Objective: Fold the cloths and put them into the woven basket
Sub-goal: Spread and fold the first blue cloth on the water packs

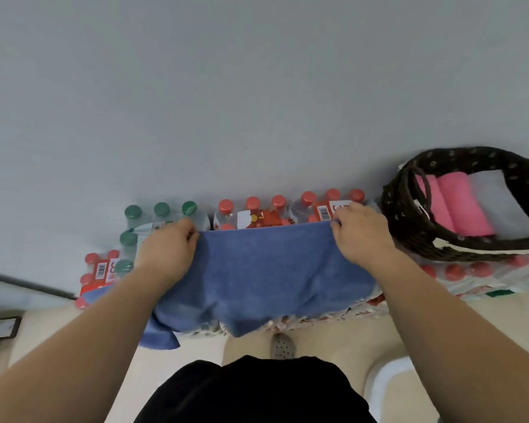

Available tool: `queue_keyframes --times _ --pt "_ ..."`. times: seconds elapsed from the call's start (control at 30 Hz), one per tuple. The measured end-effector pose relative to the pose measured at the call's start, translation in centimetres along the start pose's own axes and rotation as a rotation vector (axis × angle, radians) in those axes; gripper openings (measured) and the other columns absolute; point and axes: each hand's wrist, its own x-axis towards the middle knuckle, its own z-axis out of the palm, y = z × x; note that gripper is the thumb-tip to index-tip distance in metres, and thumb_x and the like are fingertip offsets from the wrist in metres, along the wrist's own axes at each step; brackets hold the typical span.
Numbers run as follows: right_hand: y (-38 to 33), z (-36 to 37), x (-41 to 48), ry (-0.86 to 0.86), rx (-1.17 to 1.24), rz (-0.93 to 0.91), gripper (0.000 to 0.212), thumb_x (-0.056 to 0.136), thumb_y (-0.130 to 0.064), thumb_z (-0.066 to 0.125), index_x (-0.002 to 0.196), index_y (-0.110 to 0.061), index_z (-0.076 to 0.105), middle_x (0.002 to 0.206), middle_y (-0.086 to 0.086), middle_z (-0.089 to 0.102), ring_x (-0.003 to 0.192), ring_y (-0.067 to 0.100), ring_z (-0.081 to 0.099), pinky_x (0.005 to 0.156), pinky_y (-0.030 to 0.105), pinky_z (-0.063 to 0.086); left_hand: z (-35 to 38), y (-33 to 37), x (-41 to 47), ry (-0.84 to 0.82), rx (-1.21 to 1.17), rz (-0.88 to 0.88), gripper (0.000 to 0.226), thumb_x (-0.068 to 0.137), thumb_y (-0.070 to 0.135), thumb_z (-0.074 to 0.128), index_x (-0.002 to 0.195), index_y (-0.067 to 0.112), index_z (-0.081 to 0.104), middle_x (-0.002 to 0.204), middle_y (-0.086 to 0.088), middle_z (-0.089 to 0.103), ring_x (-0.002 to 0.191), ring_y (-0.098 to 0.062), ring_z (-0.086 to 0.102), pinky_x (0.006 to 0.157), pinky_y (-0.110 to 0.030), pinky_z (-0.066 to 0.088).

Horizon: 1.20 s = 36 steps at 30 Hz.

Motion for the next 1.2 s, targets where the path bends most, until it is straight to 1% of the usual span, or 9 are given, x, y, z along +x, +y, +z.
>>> queue_keyframes --times 0.2,0.53,0.63,0.67,0.73,0.8,0.87,1.03,1.2 --pt "1.1 2.0 3.3 0.007 0.015 -0.107 0.018 0.1 -0.019 0.045 0.108 -0.012 0.059 0.106 0.008 0.058 0.101 0.032 0.053 0.079 0.042 0.04 0.8 0.6 1.5 -0.07 0.12 -0.12 0.029 0.103 0.043 0.034 0.092 0.02 0.048 0.09 -0.01 0.068 0.08 -0.033 0.06 0.065 -0.038 0.042" --pt "2.1 0.8 9.5 0.196 0.15 -0.089 0.009 0.091 -0.012 0.06 0.085 -0.007 0.063 0.089 0.013 0.059 0.087 0.039 0.056 0.072 0.041 0.041 -0.8 2.8 8.0 0.066 0.201 0.054 0.033 0.103 0.043 0.037 0.093 0.013 0.047 0.092 -0.017 0.066 0.085 -0.039 0.063 0.063 -0.039 0.039" --pt "0.3 1.5 6.9 0.225 0.11 0.017 0.027 0.092 -0.026 0.059 0.11 -0.007 0.064 0.114 0.017 0.057 0.108 0.041 0.053 0.089 0.049 0.042 0.0 3.3 8.7 0.057 0.214 0.045 0.031 0.103 0.041 0.039 0.098 0.012 0.051 0.097 -0.019 0.067 0.089 -0.04 0.065 0.067 -0.041 0.043" --pt "-0.7 2.0 5.4 0.177 0.094 0.032 0.045 0.094 -0.037 0.054 0.128 -0.008 0.058 0.131 0.019 0.051 0.123 0.041 0.046 0.102 0.053 0.037 0.4 3.4 8.8 0.042 0.218 0.033 0.031 0.102 0.04 0.04 0.098 0.012 0.051 0.098 -0.02 0.068 0.09 -0.041 0.065 0.068 -0.041 0.043" --pt "-2.7 2.8 2.2 -0.024 0.09 0.025 0.075 0.096 -0.06 0.034 0.153 -0.012 0.029 0.159 0.022 0.022 0.147 0.042 0.017 0.12 0.054 0.01 1.3 3.2 8.7 0.016 0.211 0.01 0.03 0.102 0.04 0.041 0.097 0.013 0.051 0.098 -0.019 0.068 0.09 -0.041 0.064 0.066 -0.04 0.041" --pt "-3.4 4.0 0.2 -0.201 0.07 0.028 0.088 0.092 -0.074 0.013 0.158 -0.018 -0.004 0.164 0.017 -0.013 0.15 0.041 -0.013 0.119 0.056 -0.011 1.8 2.9 8.4 0.014 0.187 -0.015 0.028 0.1 0.04 0.045 0.094 0.013 0.051 0.097 -0.018 0.067 0.089 -0.041 0.062 0.064 -0.039 0.04" --pt "-3.0 4.9 -0.2 -0.225 0.067 0.05 0.089 0.089 -0.077 0.008 0.155 -0.023 -0.018 0.161 0.016 -0.025 0.147 0.04 -0.024 0.118 0.059 -0.012 1.9 2.6 7.9 0.061 0.158 -0.025 0.025 0.095 0.038 0.053 0.093 0.013 0.052 0.096 -0.018 0.065 0.09 -0.041 0.06 0.068 -0.041 0.044" --pt "-1.7 5.2 1.2 -0.214 0.045 0.039 0.092 0.083 -0.084 0.003 0.154 -0.031 -0.021 0.16 0.017 -0.027 0.147 0.041 -0.024 0.118 0.061 -0.011 1.5 1.2 4.9 0.175 0.107 -0.132 0.042 0.087 0.033 0.069 0.121 0.01 0.059 0.114 -0.02 0.061 0.105 -0.046 0.053 0.088 -0.054 0.044" --pt "-0.5 5.1 1.7 -0.199 0.032 0.018 0.094 0.079 -0.087 0.0 0.154 -0.034 -0.017 0.163 0.016 -0.022 0.149 0.041 -0.019 0.117 0.064 -0.008 1.9 -0.8 0.4 0.236 0.084 -0.305 0.052 0.088 0.043 0.063 0.126 0.008 0.054 0.123 -0.021 0.054 0.11 -0.046 0.047 0.098 -0.057 0.039"
